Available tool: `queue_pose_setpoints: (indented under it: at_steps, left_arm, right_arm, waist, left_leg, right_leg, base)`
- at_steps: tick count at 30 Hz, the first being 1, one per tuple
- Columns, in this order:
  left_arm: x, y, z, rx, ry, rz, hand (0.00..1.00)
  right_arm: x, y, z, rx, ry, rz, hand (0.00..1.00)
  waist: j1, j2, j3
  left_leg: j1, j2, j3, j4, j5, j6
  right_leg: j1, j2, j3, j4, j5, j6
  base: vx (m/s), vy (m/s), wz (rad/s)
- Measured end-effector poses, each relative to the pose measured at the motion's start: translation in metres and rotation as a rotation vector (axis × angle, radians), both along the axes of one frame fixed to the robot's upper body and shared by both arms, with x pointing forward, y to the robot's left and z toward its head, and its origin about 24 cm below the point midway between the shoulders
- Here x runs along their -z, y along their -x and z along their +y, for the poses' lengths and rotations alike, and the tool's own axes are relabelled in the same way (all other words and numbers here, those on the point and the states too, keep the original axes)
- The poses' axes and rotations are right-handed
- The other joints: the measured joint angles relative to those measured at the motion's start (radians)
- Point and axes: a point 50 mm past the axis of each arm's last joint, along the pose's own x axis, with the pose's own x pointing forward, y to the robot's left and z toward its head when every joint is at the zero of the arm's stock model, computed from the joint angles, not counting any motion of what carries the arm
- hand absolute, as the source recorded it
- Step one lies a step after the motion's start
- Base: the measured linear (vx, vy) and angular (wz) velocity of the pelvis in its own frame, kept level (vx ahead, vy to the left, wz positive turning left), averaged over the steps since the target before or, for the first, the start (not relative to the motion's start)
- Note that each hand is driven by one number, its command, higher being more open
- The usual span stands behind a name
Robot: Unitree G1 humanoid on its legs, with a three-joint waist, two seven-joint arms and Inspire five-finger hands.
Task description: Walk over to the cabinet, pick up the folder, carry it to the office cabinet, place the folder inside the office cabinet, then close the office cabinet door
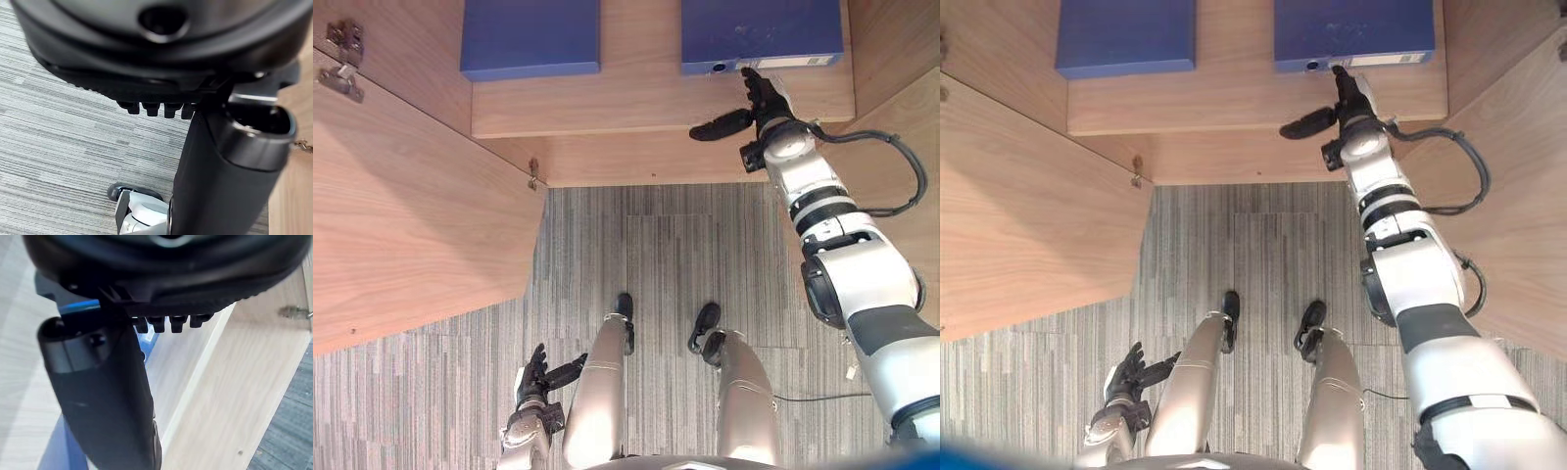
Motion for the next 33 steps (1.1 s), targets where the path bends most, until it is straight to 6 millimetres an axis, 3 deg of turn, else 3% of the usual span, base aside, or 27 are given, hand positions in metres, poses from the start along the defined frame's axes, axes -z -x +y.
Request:
queue_pose_setpoints:
  at_steps: [6,9,11,13,15,17,18,20,24,27,28,29,30,33]
  left_arm:
    - [0.005,0.009,-0.002,-0.002,0.016,0.031,1.00]
    - [0.011,0.018,-0.003,-0.021,0.035,0.072,1.00]
    - [0.015,0.022,-0.006,-0.025,0.049,0.094,1.00]
    - [0.018,0.025,-0.008,-0.026,0.062,0.109,1.00]
    - [0.019,0.024,-0.010,-0.011,0.042,0.119,1.00]
    - [0.024,0.023,-0.025,0.027,0.041,0.155,1.00]
    - [0.024,0.024,-0.026,0.047,0.032,0.163,1.00]
    - [0.027,0.026,-0.028,0.069,0.016,0.185,1.00]
    - [0.030,0.030,-0.026,0.060,0.006,0.217,1.00]
    - [0.031,0.033,-0.025,0.039,-0.009,0.231,1.00]
    - [0.032,0.035,-0.023,0.024,-0.013,0.243,1.00]
    - [0.033,0.037,-0.022,0.016,-0.014,0.250,1.00]
    - [0.034,0.039,-0.020,-0.002,-0.015,0.262,1.00]
    - [0.038,0.045,-0.019,-0.050,0.022,0.286,1.00]
  right_arm:
    - [0.037,0.007,-0.019,0.056,0.041,0.065,1.00]
    - [0.084,0.018,-0.022,0.064,0.016,0.158,1.00]
    - [0.125,0.030,-0.022,0.069,-0.045,0.245,1.00]
    - [0.190,0.057,-0.007,0.059,-0.120,0.395,1.00]
    - [0.231,0.081,0.006,0.058,-0.185,0.501,1.00]
    - [0.296,0.137,0.019,0.100,-0.298,0.688,1.00]
    - [0.310,0.153,0.022,0.109,-0.314,0.737,1.00]
    - [0.348,0.205,0.034,0.151,-0.390,0.884,1.00]
    - [0.372,0.251,0.038,0.255,-0.482,0.975,1.00]
    - [0.381,0.275,0.034,0.407,-0.658,0.970,1.00]
    - [0.383,0.280,0.034,0.457,-0.734,0.952,1.00]
    - [0.384,0.282,0.034,0.470,-0.758,0.947,1.00]
    - [0.384,0.285,0.034,0.498,-0.807,0.929,1.00]
    - [0.382,0.286,0.025,0.541,-0.849,0.858,1.00]
  waist:
    - [-0.007,-0.003,-0.028]
    - [-0.011,-0.004,-0.066]
    - [-0.014,-0.008,-0.098]
    - [-0.015,-0.028,-0.130]
    - [-0.015,-0.042,-0.149]
    - [-0.024,-0.046,-0.207]
    - [-0.026,-0.049,-0.226]
    - [-0.039,-0.064,-0.259]
    - [-0.048,-0.086,-0.295]
    - [-0.056,-0.094,-0.303]
    - [-0.057,-0.094,-0.304]
    - [-0.057,-0.096,-0.305]
    - [-0.057,-0.105,-0.309]
    - [-0.067,-0.110,-0.317]
  left_leg:
    - [0.120,0.010,0.035,-0.095,0.023,0.003]
    - [0.224,0.018,0.062,-0.149,0.025,0.003]
    - [0.283,0.027,0.075,-0.171,0.025,0.003]
    - [0.351,0.041,0.097,-0.175,0.024,0.002]
    - [0.390,0.047,0.091,-0.181,0.019,-0.004]
    - [0.443,0.049,0.082,-0.213,0.011,-0.017]
    - [0.454,0.049,0.084,-0.227,0.009,-0.019]
    - [0.531,0.045,0.126,-0.289,0.008,-0.020]
    - [0.601,0.053,0.229,-0.330,0.008,-0.014]
    - [0.678,0.065,0.353,-0.359,0.009,-0.006]
    - [0.708,0.078,0.407,-0.363,0.008,-0.007]
    - [0.724,0.080,0.432,-0.366,0.007,-0.009]
    - [0.755,0.076,0.475,-0.360,-0.006,-0.018]
    - [0.789,0.079,0.481,-0.393,-0.030,0.004]
  right_leg:
    - [0.105,0.021,0.004,-0.103,0.044,0.012]
    - [0.200,0.035,0.006,-0.174,0.060,0.021]
    - [0.261,0.050,0.010,-0.215,0.068,0.022]
    - [0.327,0.070,0.030,-0.248,0.070,0.023]
    - [0.362,0.085,0.046,-0.262,0.072,0.022]
    - [0.406,0.099,0.052,-0.297,0.081,0.030]
    - [0.412,0.103,0.056,-0.310,0.086,0.032]
    - [0.446,0.122,0.114,-0.377,0.128,0.041]
    - [0.469,0.129,0.186,-0.435,0.161,0.050]
    - [0.481,0.036,-0.032,-0.381,0.131,0.006]
    - [0.492,-0.018,-0.155,-0.335,0.111,-0.027]
    - [0.497,-0.040,-0.207,-0.316,0.109,-0.036]
    - [0.500,-0.065,-0.260,-0.291,0.144,-0.046]
    - [0.494,0.007,-0.181,-0.345,0.180,-0.025]
  base:
    - [0.04,0.008,-0.15]
    - [0.08,0.028,-0.26]
    - [0.10,0.008,-0.22]
    - [0.10,-0.024,-0.30]
    - [0.06,-0.041,-0.32]
    - [0.04,-0.025,-0.20]
    - [0.03,0.018,-0.26]
    - [-0.01,0.074,-0.72]
    - [-0.07,0.091,-0.85]
    - [-0.04,0.068,-1.07]
    - [-0.01,-0.007,-1.03]
    - [0.01,-0.053,-1.35]
    - [0.01,-0.071,-1.24]
    - [-0.05,-0.075,-1.07]
